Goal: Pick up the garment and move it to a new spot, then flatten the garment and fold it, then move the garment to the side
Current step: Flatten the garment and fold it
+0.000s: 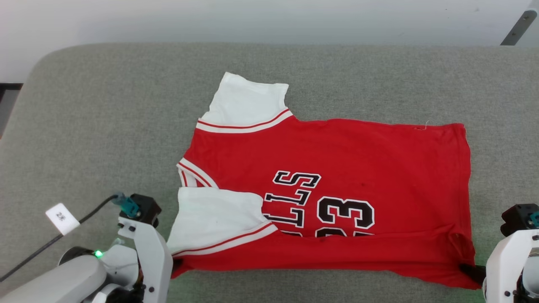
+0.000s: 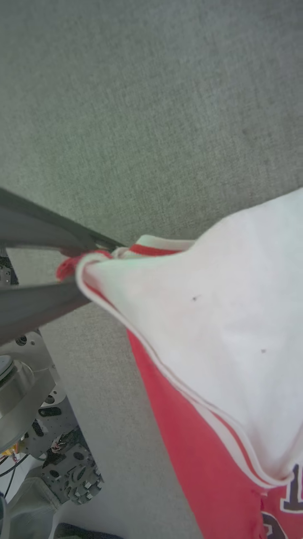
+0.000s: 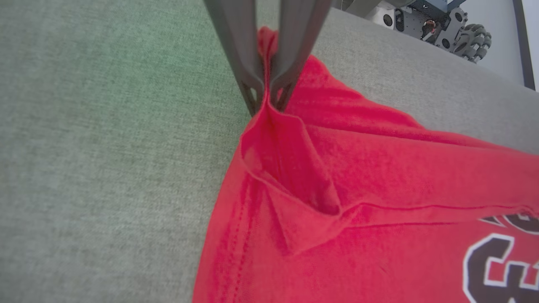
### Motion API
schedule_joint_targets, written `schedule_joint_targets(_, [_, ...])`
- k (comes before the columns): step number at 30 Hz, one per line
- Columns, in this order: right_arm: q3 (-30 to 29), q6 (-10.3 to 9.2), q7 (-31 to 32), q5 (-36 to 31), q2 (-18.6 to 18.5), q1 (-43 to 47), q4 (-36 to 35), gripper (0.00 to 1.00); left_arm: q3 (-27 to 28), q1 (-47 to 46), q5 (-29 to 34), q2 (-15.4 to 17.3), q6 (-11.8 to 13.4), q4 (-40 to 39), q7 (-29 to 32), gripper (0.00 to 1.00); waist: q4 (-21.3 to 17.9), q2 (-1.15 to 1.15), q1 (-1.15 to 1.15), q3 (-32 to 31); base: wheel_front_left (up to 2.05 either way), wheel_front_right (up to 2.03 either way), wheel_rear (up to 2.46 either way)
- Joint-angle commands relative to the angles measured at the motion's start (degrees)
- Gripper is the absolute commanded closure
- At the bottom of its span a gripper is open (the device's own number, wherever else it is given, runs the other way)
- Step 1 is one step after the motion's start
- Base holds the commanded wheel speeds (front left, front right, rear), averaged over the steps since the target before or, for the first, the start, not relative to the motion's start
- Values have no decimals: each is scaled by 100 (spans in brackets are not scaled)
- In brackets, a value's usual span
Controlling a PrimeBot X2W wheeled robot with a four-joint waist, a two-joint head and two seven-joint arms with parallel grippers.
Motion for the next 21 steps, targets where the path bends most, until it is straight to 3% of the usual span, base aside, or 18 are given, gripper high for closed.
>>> schedule_joint_targets(1, [-13, -6, -59, -91, 47, -17, 38, 100, -4, 61, 54, -56, -53, 74, -55, 72, -9, 0, 0, 2, 0, 0, 0])
schedule_joint_targets(4, [53, -6, -164, -207, 131, -101, 107, 99, -26, 23, 140, -154, -157, 268, -157, 59, -23, 0, 0, 5, 0, 0, 0])
schedule_joint_targets(5, [57, -6, -224, -235, 151, -131, 128, 89, -38, -4, 187, -181, -181, 325, -194, 54, -24, 0, 0, 6, 0, 0, 0])
schedule_joint_targets(7, [96, -6, -282, -282, 177, -162, 195, 83, -27, -33, 202, -237, -219, 445, -257, 36, -30, 0, 0, 1, 0, 0, 0])
schedule_joint_targets(8, [118, -6, -301, -303, 181, -188, 225, 71, -29, -42, 217, -258, -231, 497, -267, 25, -31, 0, 0, -3, 0, 0, 0])
schedule_joint_targets(9, [133, -6, -333, -325, 176, -222, 244, 57, -41, -55, 243, -275, -235, 545, -273, 5, -31, 0, 0, -9, 0, 0, 0])
schedule_joint_targets(10, [145, -6, -342, -327, 164, -244, 260, 53, -49, -61, 250, -298, -232, 582, -274, 0, -33, 0, 0, -17, 0, 0, 0])
schedule_joint_targets(12, [143, -6, -354, -322, 147, -248, 280, 0, -53, -64, 228, -318, -240, 632, -250, 0, -36, 0, 0, -45, 0, 0, 0])
schedule_joint_targets(21, [66, -6, -335, -302, 96, -249, 133, 0, -12, -182, 180, -95, -62, 449, 28, 0, -60, 0, 0, -193, 0, 0, 0])
